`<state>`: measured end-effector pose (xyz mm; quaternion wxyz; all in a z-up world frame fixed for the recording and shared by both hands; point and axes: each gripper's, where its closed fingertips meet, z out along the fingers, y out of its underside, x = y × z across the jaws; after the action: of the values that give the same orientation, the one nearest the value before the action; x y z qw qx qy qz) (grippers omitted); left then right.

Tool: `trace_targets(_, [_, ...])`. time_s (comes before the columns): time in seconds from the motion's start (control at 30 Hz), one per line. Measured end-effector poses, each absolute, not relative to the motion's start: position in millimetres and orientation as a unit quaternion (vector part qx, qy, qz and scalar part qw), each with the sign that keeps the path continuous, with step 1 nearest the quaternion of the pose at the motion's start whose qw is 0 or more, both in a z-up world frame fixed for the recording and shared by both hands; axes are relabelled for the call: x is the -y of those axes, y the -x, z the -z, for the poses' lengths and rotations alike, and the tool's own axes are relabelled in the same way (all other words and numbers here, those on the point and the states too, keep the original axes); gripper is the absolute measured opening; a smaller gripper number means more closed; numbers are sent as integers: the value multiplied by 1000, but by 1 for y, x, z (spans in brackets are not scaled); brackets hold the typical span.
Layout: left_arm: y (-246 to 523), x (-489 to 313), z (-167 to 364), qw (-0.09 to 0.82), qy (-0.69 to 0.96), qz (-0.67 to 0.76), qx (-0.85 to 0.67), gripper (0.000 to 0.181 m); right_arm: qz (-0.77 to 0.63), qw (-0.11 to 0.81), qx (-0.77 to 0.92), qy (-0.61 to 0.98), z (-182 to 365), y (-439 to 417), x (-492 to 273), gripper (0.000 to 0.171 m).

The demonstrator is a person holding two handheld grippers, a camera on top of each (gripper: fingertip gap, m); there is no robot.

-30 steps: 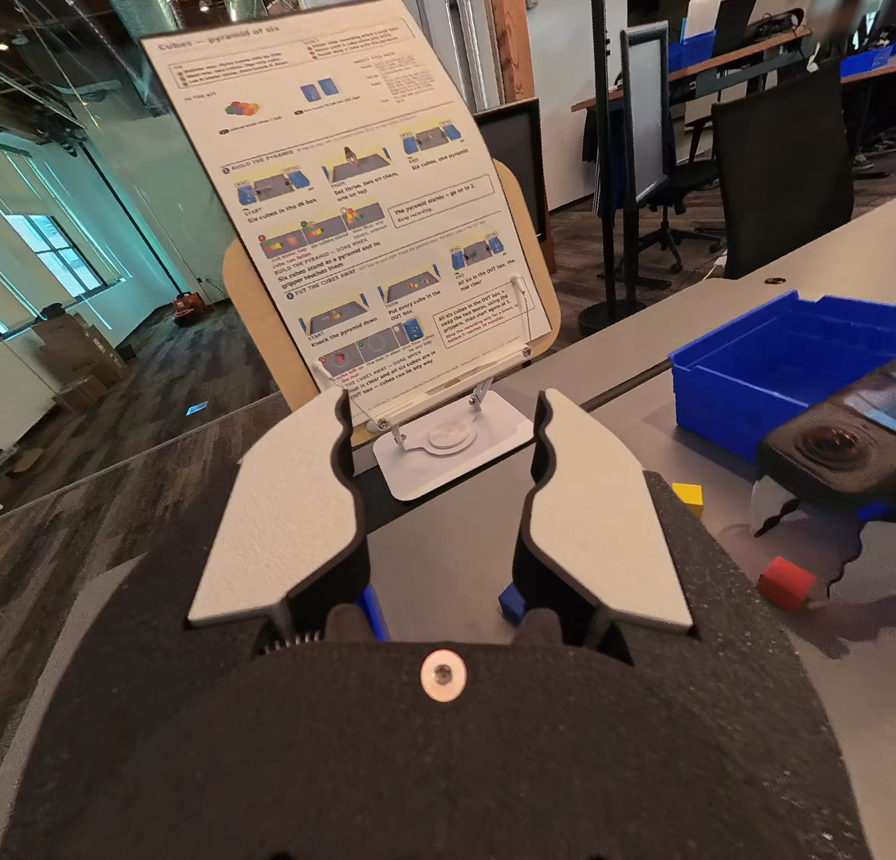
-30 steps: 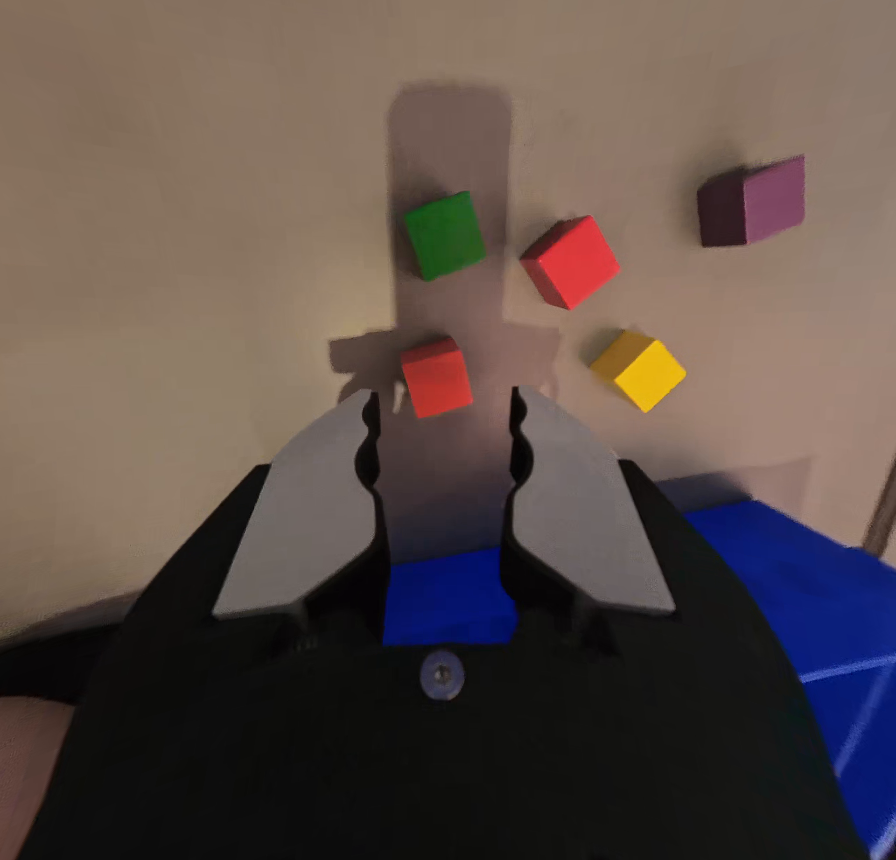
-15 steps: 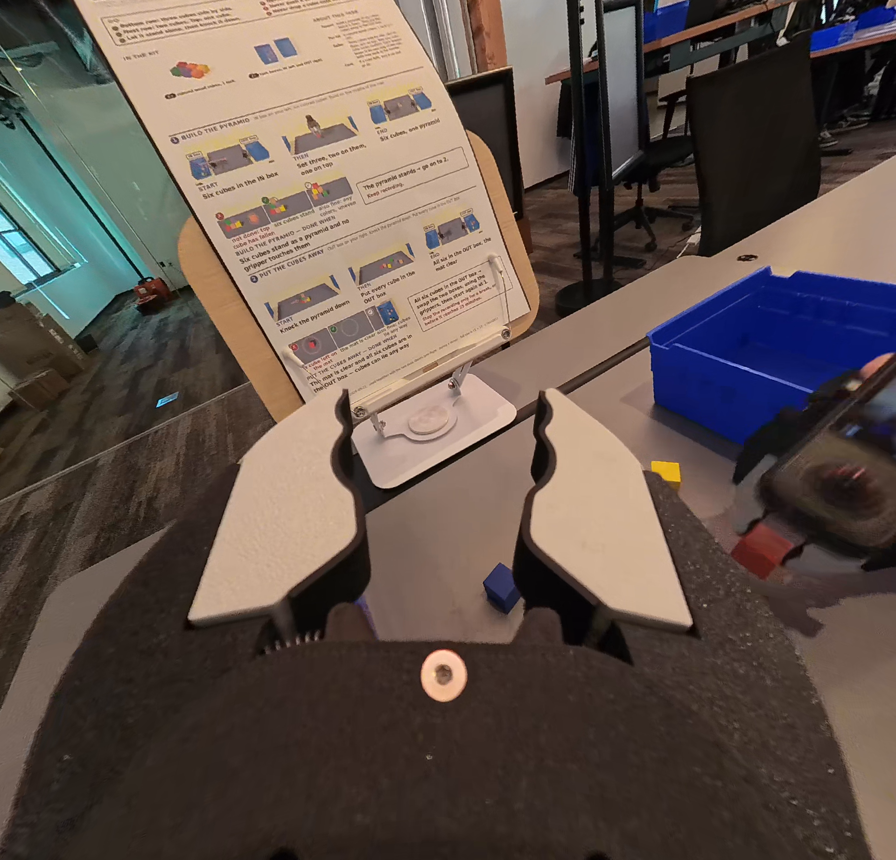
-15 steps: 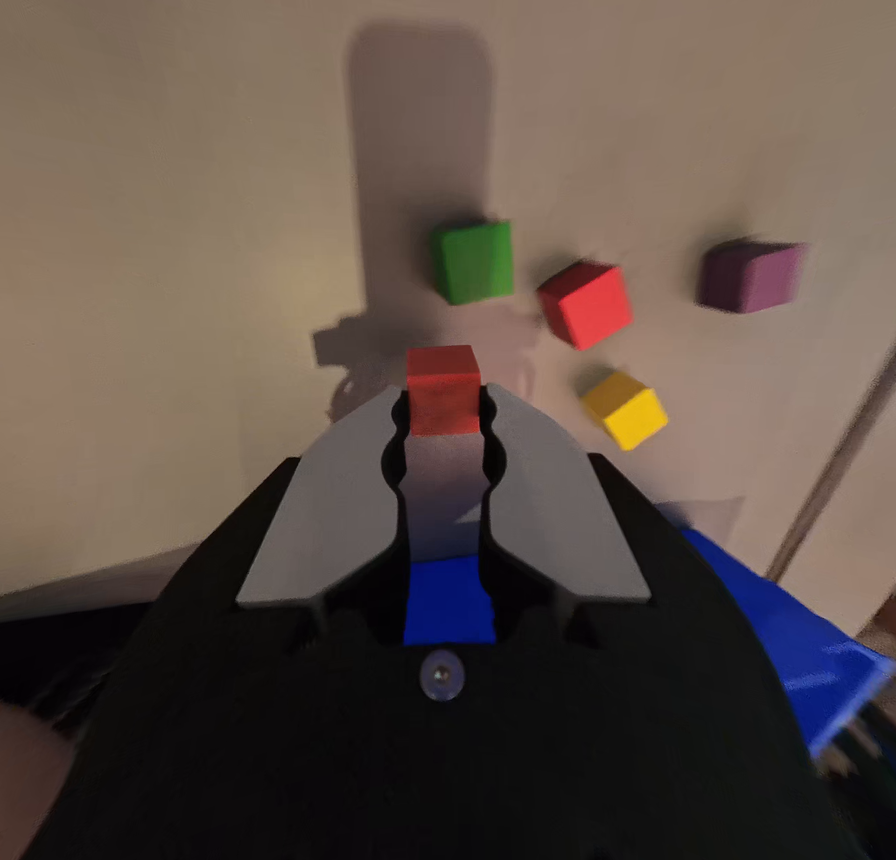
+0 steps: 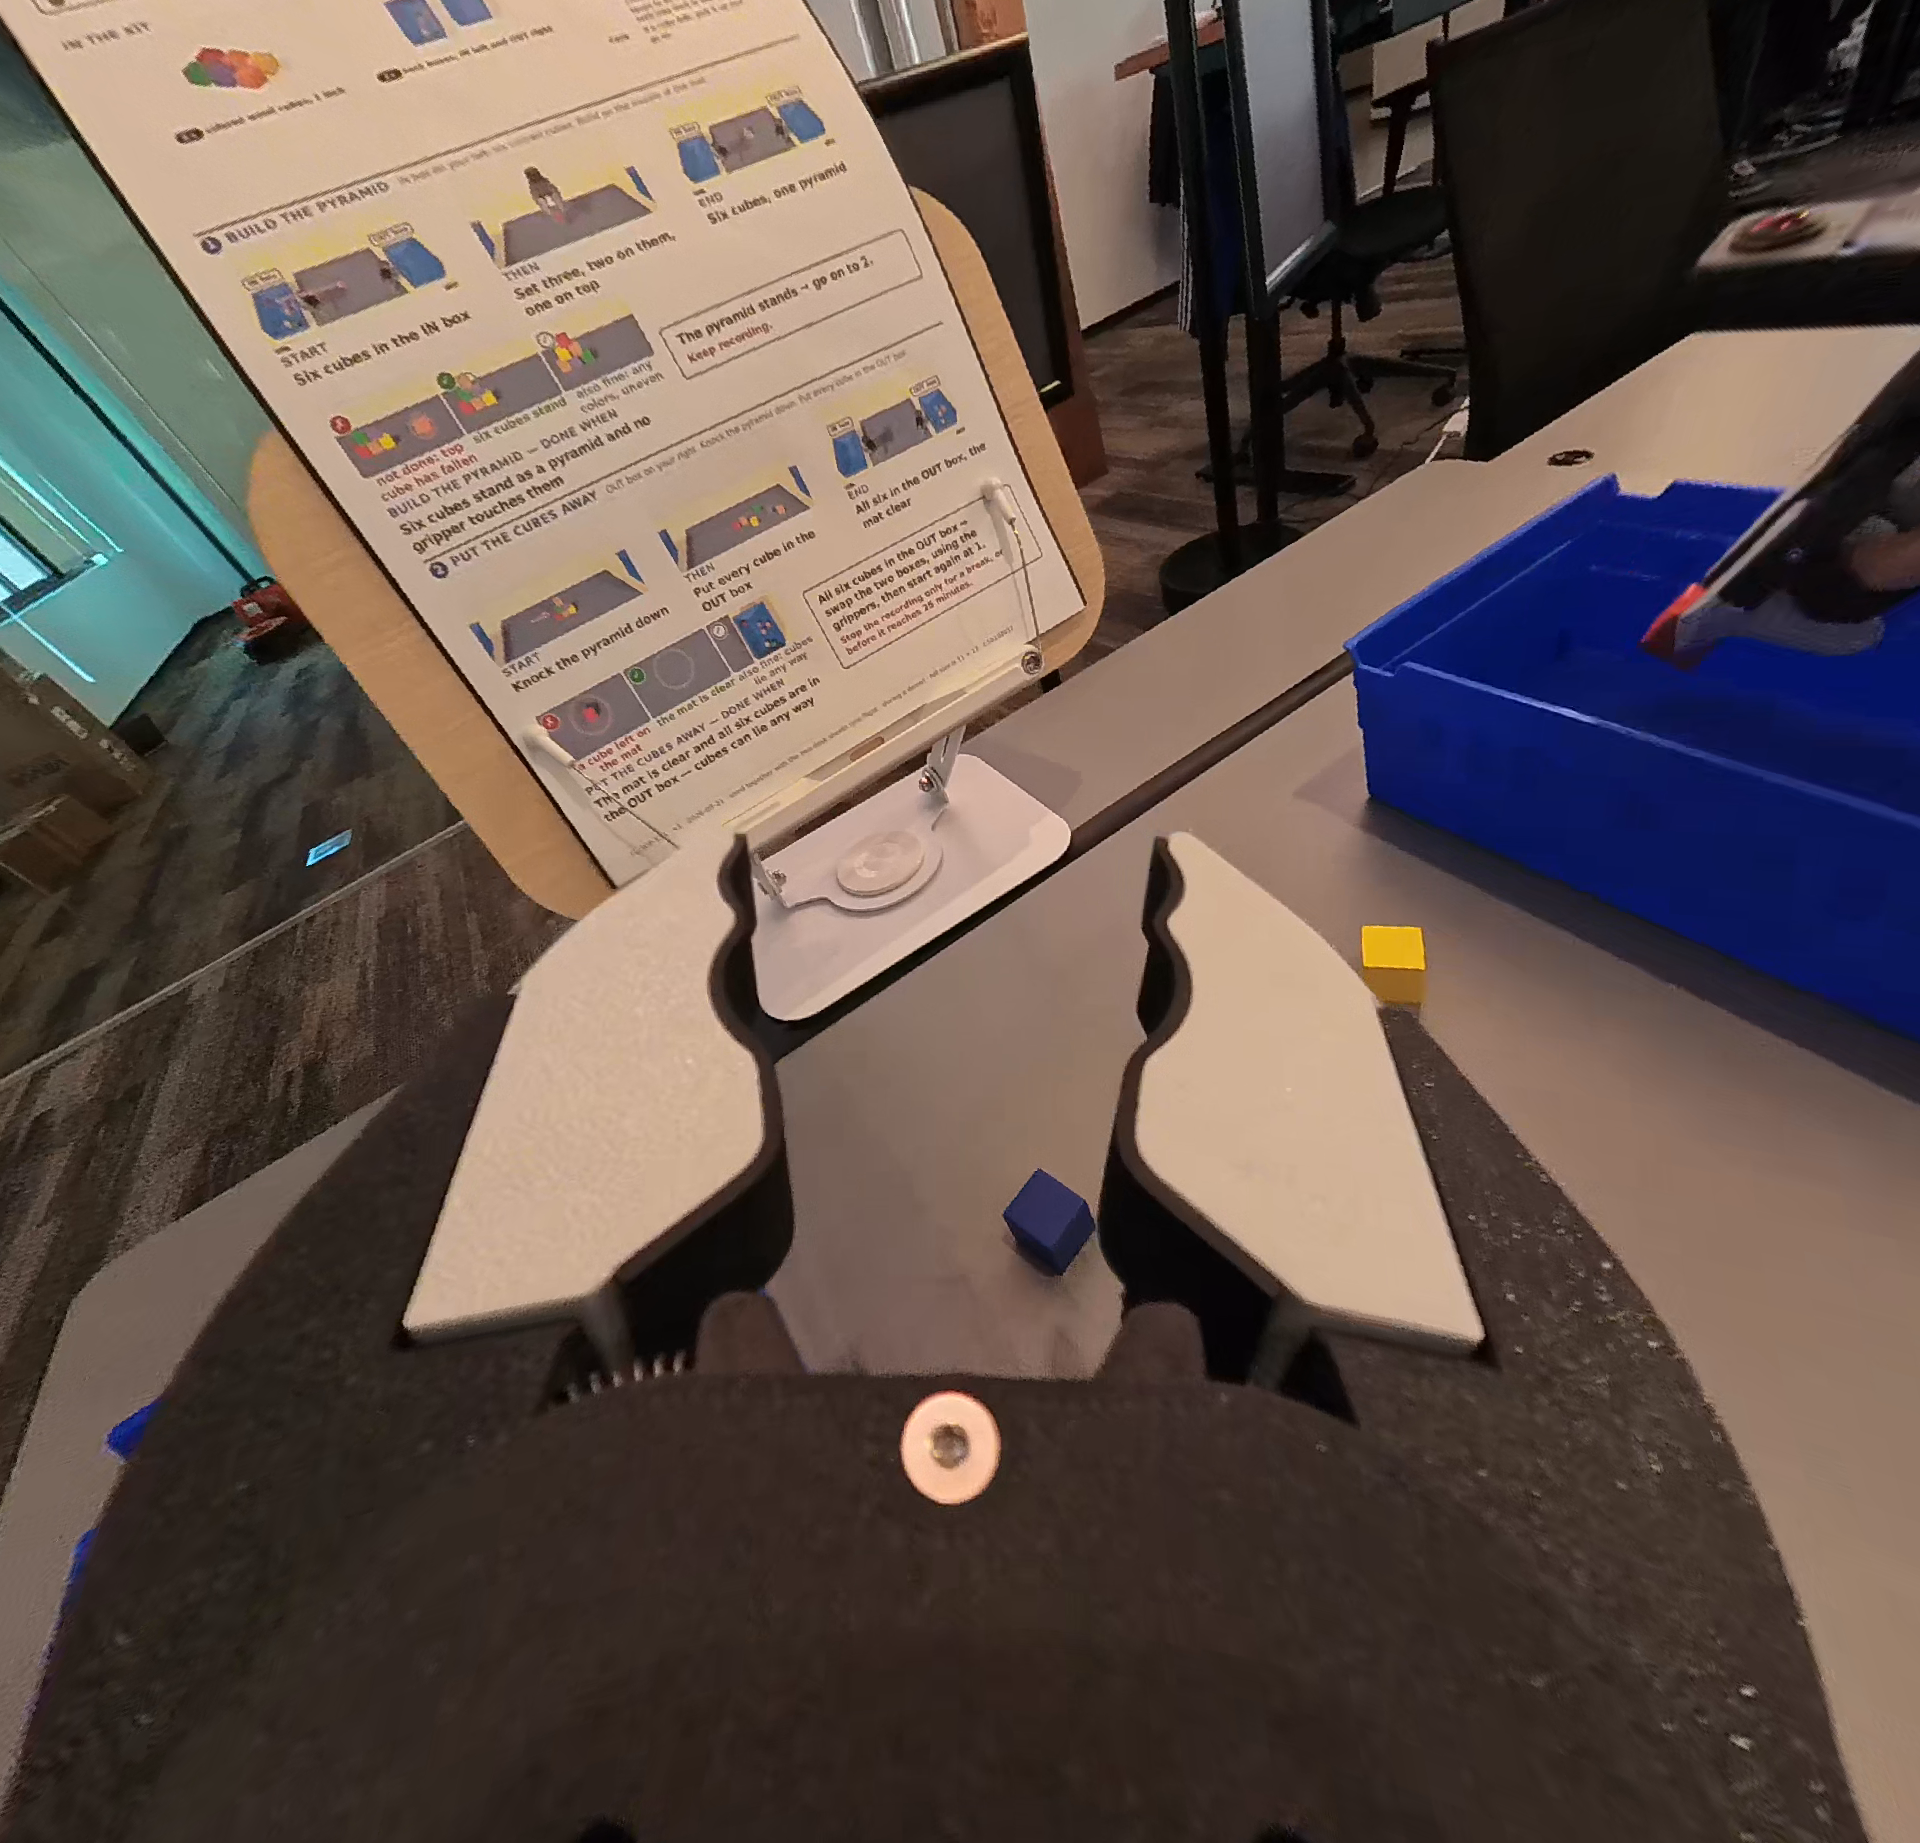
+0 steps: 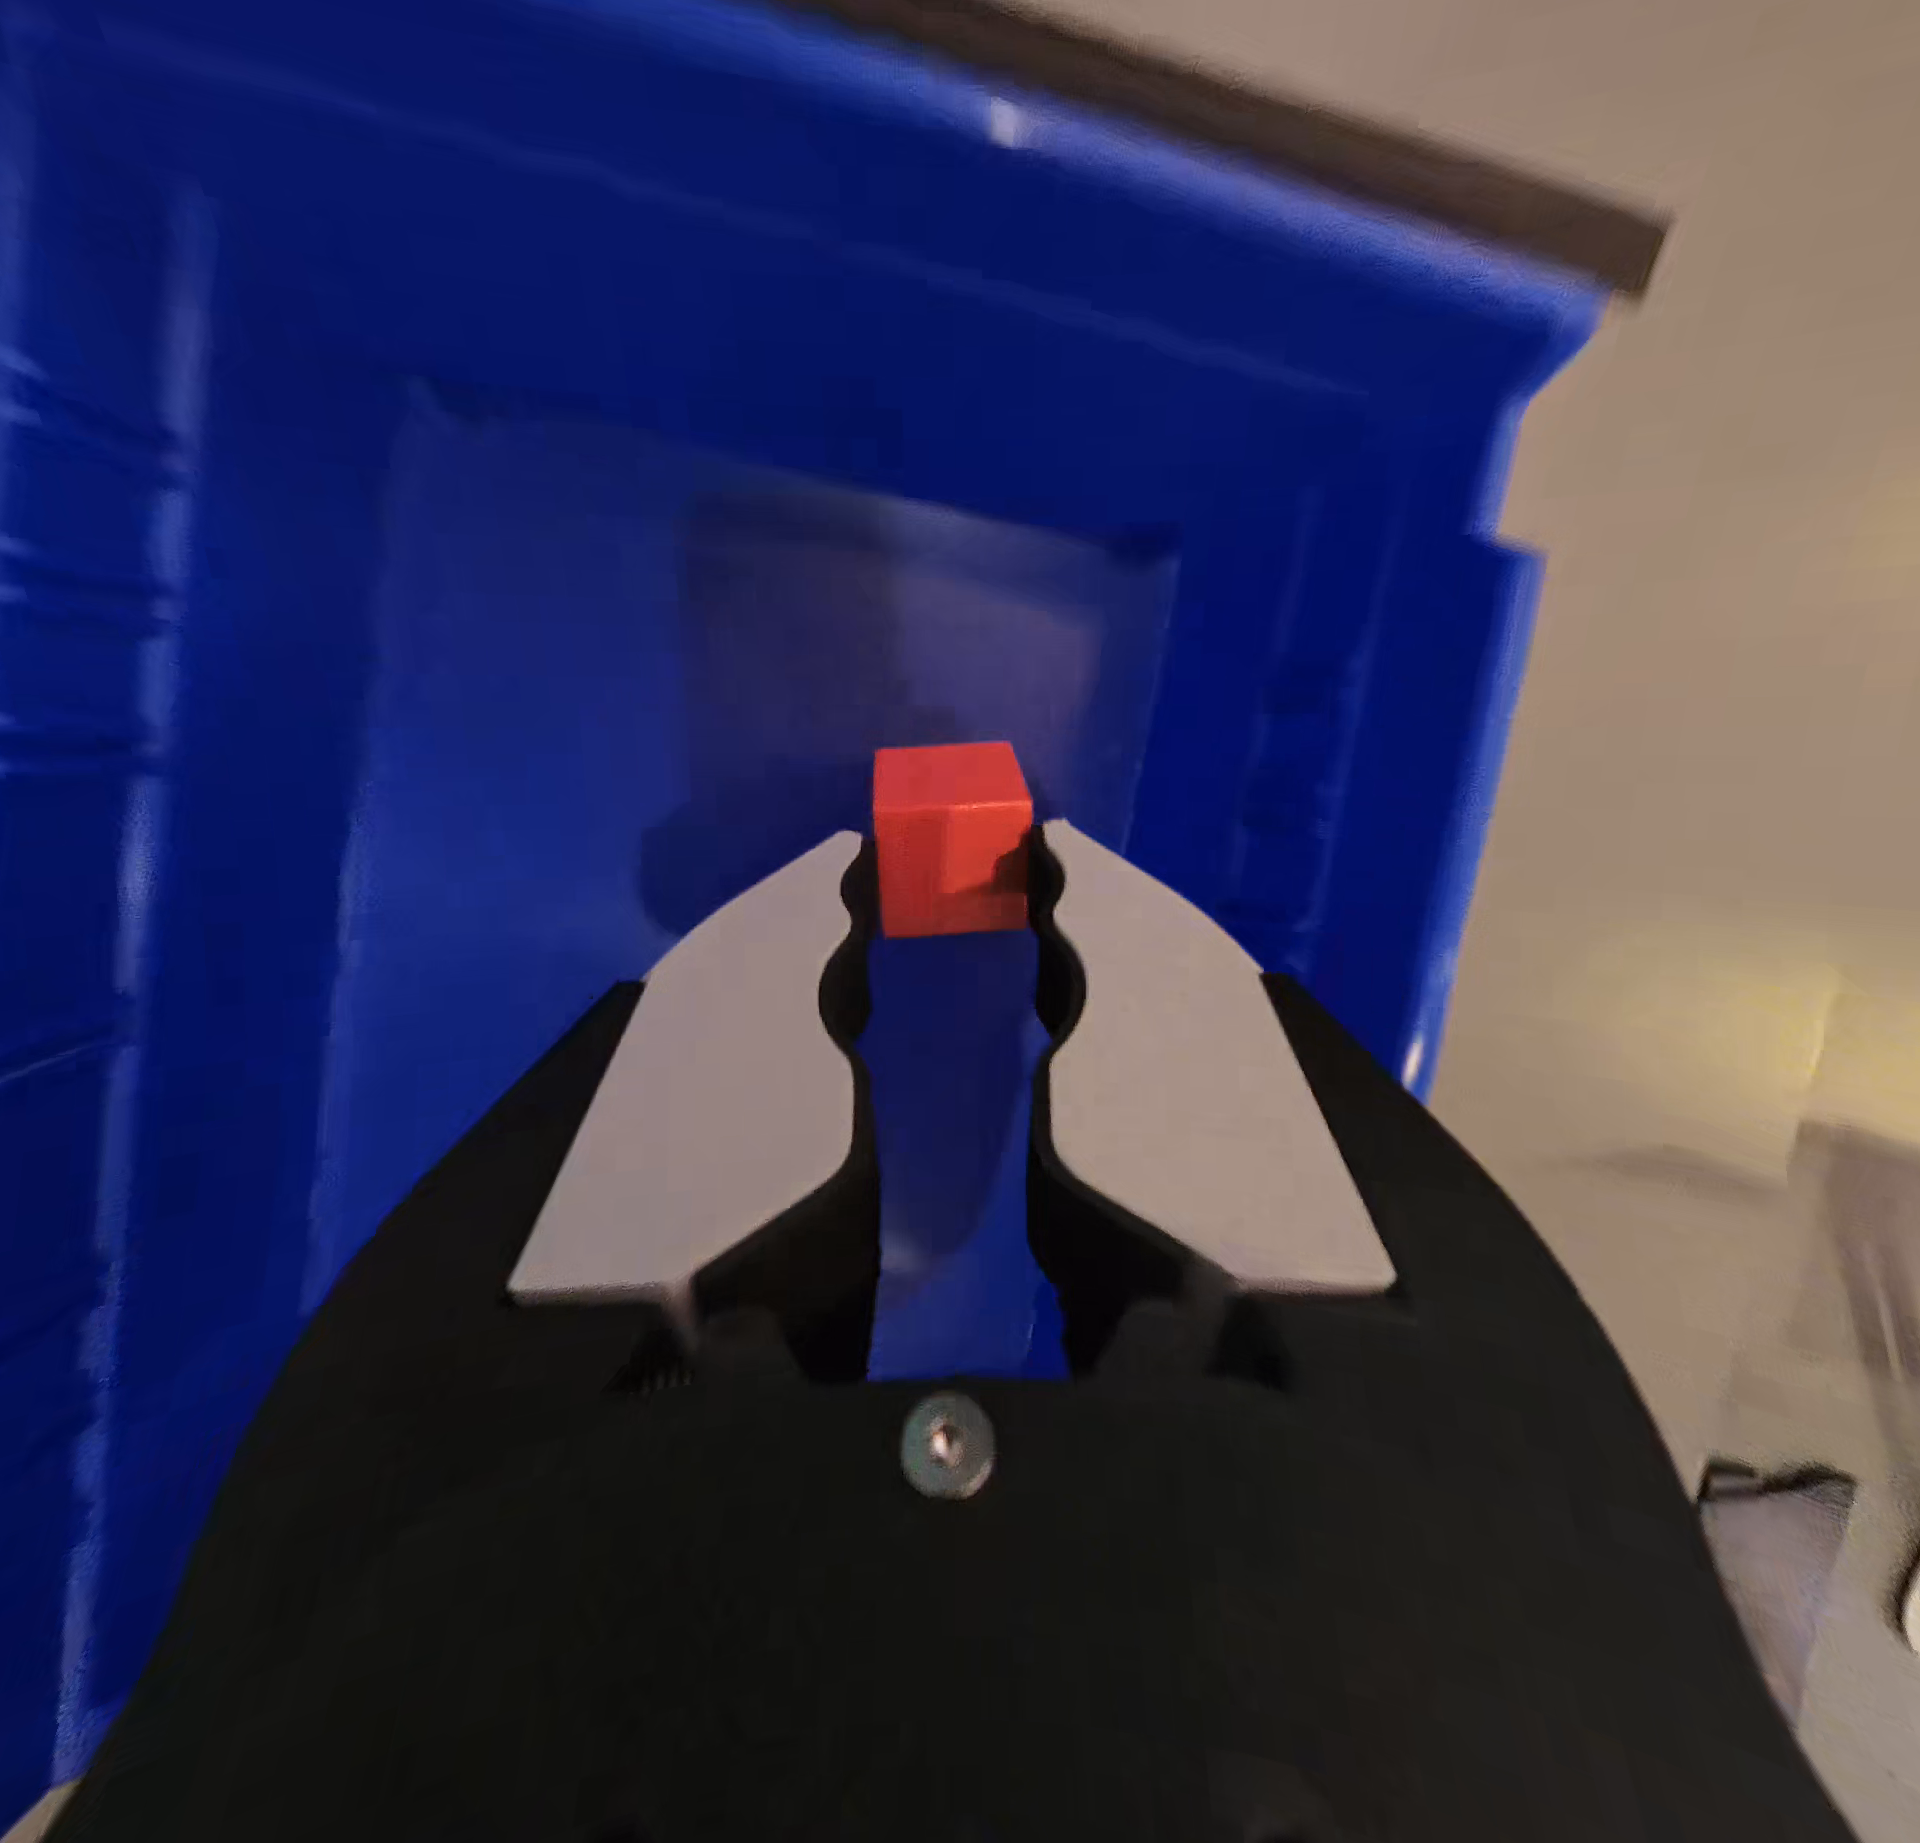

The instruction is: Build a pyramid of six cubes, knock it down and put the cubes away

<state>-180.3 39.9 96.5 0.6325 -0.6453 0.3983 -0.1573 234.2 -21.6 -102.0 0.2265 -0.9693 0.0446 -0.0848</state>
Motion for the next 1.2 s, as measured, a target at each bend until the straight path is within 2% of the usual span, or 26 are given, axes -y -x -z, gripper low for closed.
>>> trace_targets(0.13, [175, -40, -90, 626, 647, 153, -408, 72, 69, 155, -46, 984, 131, -233, 33, 30])
trace_targets(0.3, [168, -41, -78, 612, 653, 138, -425, 72, 68, 130, -36, 988, 145, -233, 34, 30])
trace_targets(0.43, [165, -40, -74, 610, 653, 128, -430, 72, 92, 223, -30, 970, 102, -229, 16, 43])
trace_targets(0.5, [164, -40, -75, 611, 652, 131, -428, 72, 95, 285, 6, 954, 63, -207, 7, 55])
trace_targets(0.57, [165, -40, -77, 613, 652, 131, -427, 72, 46, 374, 78, 923, 17, -149, -4, 53])
trace_targets(0.63, [167, -41, -79, 616, 651, 129, -425, 72, -52, 424, 238, 872, -10, -53, -2, 42])
trace_targets(0.7, [170, -42, -81, 617, 652, 132, -420, 72, -105, 398, 451, 792, 6, 37, 25, 41])
trace_targets(0.77, [173, -43, -82, 617, 654, 134, -416, 72, -45, 345, 564, 749, 49, 73, 33, 37])
trace_targets(0.8, [174, -43, -82, 617, 655, 133, -414, 72, -8, 312, 572, 759, 68, 77, 27, 37])
trace_targets(0.9, [177, -42, -87, 622, 652, 137, -411, 72, -38, 267, 593, 759, 103, 108, 32, 40])
trace_targets(1.0, [177, -41, -90, 624, 650, 141, -411, 71, 16, 216, 606, 765, 131, 96, 28, 45])
trace_targets(1.1, [177, -41, -88, 622, 650, 140, -414, 72, 8, 188, 597, 780, 144, 89, 29, 45])
trace_targets(1.13, [176, -41, -87, 620, 650, 140, -416, 72, 8, 181, 594, 784, 147, 87, 28, 44])
trace_targets(1.2, [175, -41, -86, 618, 650, 138, -419, 72, 10, 176, 596, 783, 152, 84, 28, 32])
